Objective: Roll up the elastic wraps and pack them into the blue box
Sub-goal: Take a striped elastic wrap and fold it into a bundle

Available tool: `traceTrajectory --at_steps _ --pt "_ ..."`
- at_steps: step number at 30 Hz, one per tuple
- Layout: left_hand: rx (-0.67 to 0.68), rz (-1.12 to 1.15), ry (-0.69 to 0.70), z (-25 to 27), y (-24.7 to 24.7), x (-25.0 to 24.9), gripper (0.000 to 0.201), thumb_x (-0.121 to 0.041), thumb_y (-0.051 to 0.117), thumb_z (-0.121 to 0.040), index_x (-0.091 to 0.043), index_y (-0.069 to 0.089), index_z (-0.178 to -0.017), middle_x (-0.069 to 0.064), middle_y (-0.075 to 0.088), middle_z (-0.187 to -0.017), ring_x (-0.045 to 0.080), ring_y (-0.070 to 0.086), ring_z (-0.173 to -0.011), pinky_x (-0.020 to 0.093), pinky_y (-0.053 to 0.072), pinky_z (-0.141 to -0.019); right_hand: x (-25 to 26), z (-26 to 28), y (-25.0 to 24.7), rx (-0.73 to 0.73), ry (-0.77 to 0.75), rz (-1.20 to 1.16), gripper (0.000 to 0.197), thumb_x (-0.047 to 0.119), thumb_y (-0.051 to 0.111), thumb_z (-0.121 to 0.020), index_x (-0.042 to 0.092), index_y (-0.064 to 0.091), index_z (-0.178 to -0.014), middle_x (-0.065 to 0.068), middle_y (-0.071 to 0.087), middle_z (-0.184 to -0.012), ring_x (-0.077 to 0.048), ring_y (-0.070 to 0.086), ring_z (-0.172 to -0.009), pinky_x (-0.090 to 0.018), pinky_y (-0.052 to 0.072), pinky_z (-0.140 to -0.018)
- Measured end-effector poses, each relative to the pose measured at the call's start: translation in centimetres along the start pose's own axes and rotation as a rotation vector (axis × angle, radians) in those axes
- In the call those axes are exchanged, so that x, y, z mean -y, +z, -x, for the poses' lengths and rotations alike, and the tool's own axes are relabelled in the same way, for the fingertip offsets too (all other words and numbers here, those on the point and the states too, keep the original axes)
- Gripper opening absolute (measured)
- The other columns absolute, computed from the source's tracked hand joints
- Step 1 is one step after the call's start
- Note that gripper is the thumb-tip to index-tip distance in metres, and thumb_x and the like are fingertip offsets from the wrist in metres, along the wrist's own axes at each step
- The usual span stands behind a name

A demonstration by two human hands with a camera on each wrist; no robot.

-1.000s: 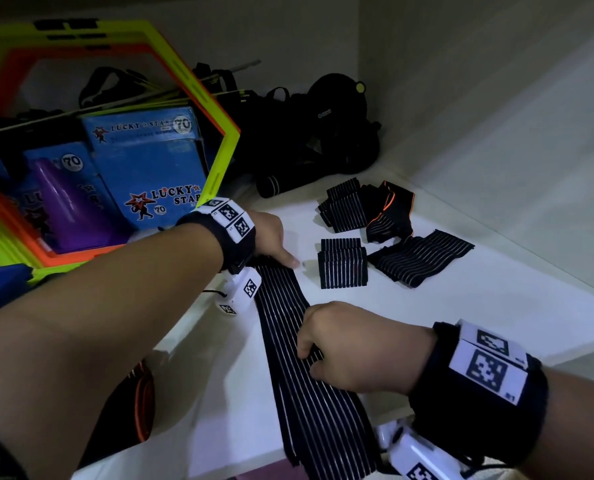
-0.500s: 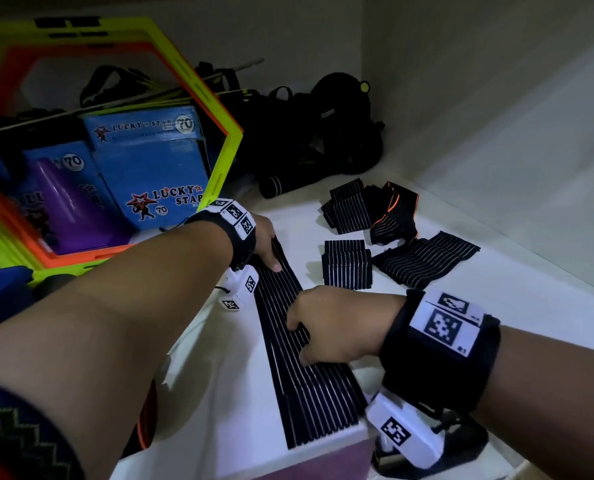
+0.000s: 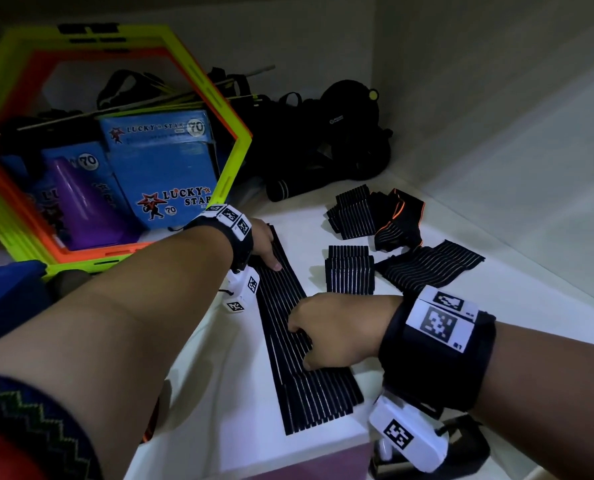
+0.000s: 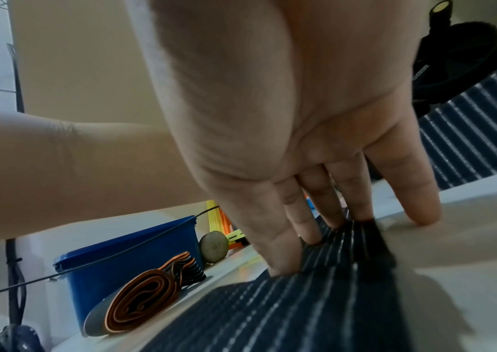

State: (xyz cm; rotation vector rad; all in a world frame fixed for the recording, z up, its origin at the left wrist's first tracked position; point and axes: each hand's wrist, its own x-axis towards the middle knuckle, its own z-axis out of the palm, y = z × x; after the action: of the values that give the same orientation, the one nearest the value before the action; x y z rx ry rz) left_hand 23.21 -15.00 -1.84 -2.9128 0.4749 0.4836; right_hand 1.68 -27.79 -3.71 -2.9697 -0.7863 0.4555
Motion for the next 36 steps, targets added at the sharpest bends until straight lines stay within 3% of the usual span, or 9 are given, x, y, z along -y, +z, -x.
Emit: traceTrajectory --at_steps 3,5,7,9,15,19,22,29,36 --pt "-0.111 0.067 0.021 2.0 -0.2 -0.3 0.069 -0.055 0.073 -0.082 -0.014 0.057 -0.134 0.005 0.055 -0.137 0.025 0.054 -0.124 0.033 0.043 -0.097 -0.5 0.5 -0.4 -0.015 0.005 -0.096 0.049 0.042 0.069 -0.087 0.015 0.061 -0.127 -0.003 0.063 -0.120 -0.023 0.060 -0.108 -0.041 0.053 -0.094" --pt "-0.220 0.134 0.044 4.4 -0.4 -0.5 0.042 -0.051 0.065 -0.089 -0.012 0.064 -0.102 0.010 0.062 -0.108 0.025 0.059 -0.098 0.034 0.044 -0.082 -0.9 1.0 -0.9 -0.023 0.011 -0.175 0.051 0.042 0.069 -0.088 0.019 0.059 -0.132 0.002 0.062 -0.124 -0.018 0.058 -0.112 -0.035 0.049 -0.097" --pt "-0.266 0.197 0.060 7.0 0.1 -0.7 0.044 -0.049 0.059 -0.093 -0.006 0.065 -0.084 0.014 0.065 -0.089 0.029 0.060 -0.081 0.039 0.049 -0.073 -1.2 1.4 -1.3 -0.057 0.033 -0.285 0.048 0.040 0.071 -0.087 0.021 0.061 -0.130 0.010 0.061 -0.112 -0.013 0.057 -0.107 -0.026 0.046 -0.091" --pt "-0.241 0.317 0.040 9.9 1.3 -0.7 0.047 -0.045 0.058 -0.095 0.000 0.067 -0.084 0.018 0.067 -0.085 0.031 0.062 -0.074 0.042 0.054 -0.069 -1.6 1.4 -1.3 -0.117 0.082 -0.383 0.041 0.034 0.075 -0.085 0.016 0.066 -0.121 0.011 0.059 -0.099 -0.010 0.057 -0.098 -0.022 0.045 -0.084" --pt "-0.081 0.817 -0.146 17.2 6.7 0.1 0.033 -0.034 0.062 -0.095 -0.002 0.061 -0.090 0.014 0.067 -0.073 0.026 0.060 -0.055 0.031 0.052 -0.051 -2.5 2.3 -1.1 -0.058 0.328 -0.813 0.009 0.003 0.065 -0.088 0.000 0.062 -0.095 -0.018 0.057 -0.074 -0.017 0.056 -0.056 -0.026 0.050 -0.051" --pt "0.094 0.966 -0.180 21.1 8.8 -1.2 0.028 -0.024 0.059 -0.099 0.003 0.060 -0.089 0.016 0.069 -0.067 0.029 0.063 -0.053 0.034 0.054 -0.054 -2.4 3.0 -0.6 0.066 0.371 -0.868 0.017 -0.004 0.062 -0.088 -0.009 0.060 -0.104 -0.025 0.064 -0.070 -0.023 0.062 -0.054 -0.036 0.058 -0.058" --pt "0.056 1.053 -0.178 22.4 9.8 -2.3 0.030 -0.020 0.061 -0.098 0.009 0.062 -0.093 0.019 0.068 -0.070 0.031 0.065 -0.056 0.037 0.057 -0.056 -1.5 3.0 -0.4 0.074 0.344 -0.796 0.023 0.003 0.067 -0.089 -0.009 0.063 -0.108 -0.033 0.071 -0.093 -0.029 0.067 -0.070 -0.042 0.062 -0.075" --pt "-0.007 1.204 -0.231 23.5 10.3 -3.5 0.013 -0.008 0.061 -0.096 0.005 0.058 -0.097 0.022 0.062 -0.077 0.031 0.068 -0.053 0.037 0.059 -0.053 0.2 3.5 -0.2 0.038 0.383 -0.947 0.018 -0.004 0.063 -0.090 -0.002 0.058 -0.107 -0.021 0.060 -0.084 -0.021 0.061 -0.059 -0.031 0.058 -0.061" --pt "-0.086 1.188 -0.197 25.1 10.7 -4.1 0.006 -0.003 0.064 -0.093 -0.004 0.058 -0.089 0.017 0.063 -0.068 0.029 0.067 -0.054 0.044 0.063 -0.063 1.3 5.1 1.1 -0.038 0.367 -0.927 0.023 0.001 0.070 -0.086 -0.004 0.061 -0.107 -0.030 0.072 -0.096 -0.026 0.070 -0.071 -0.042 0.062 -0.077"
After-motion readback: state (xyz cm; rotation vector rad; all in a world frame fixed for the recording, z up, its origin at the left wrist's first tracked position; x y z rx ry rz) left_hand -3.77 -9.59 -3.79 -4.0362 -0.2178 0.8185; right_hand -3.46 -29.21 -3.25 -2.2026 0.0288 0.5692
